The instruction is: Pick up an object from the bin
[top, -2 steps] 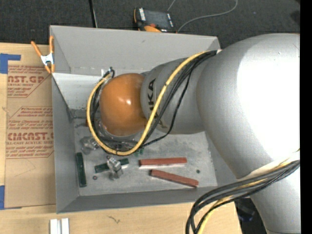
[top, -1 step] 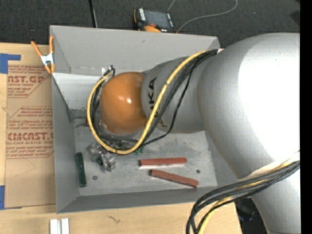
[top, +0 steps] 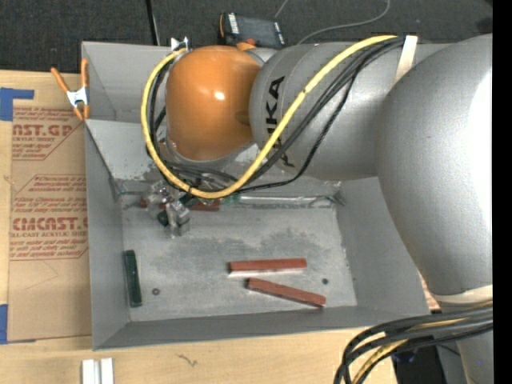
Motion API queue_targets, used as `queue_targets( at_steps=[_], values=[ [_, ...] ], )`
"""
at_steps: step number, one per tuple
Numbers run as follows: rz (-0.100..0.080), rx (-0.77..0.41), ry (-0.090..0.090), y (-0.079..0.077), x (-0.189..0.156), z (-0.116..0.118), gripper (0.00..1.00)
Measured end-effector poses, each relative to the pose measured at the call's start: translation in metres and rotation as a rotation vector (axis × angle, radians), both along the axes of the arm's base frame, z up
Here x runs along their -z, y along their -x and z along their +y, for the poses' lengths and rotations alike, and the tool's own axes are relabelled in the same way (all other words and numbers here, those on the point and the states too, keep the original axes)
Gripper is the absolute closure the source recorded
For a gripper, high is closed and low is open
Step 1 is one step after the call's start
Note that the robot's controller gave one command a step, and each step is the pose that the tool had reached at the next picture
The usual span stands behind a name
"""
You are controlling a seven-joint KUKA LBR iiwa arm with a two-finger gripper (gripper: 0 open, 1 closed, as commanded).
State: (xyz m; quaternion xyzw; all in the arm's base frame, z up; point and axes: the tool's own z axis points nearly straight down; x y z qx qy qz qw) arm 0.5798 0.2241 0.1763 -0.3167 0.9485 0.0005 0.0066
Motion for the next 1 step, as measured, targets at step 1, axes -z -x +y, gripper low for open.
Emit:
queue_targets(
  at_steps=[1],
  values=[
    [0.004,0.003,0.003,0.0048,-0.0548,-0.0244,1.0]
  ],
)
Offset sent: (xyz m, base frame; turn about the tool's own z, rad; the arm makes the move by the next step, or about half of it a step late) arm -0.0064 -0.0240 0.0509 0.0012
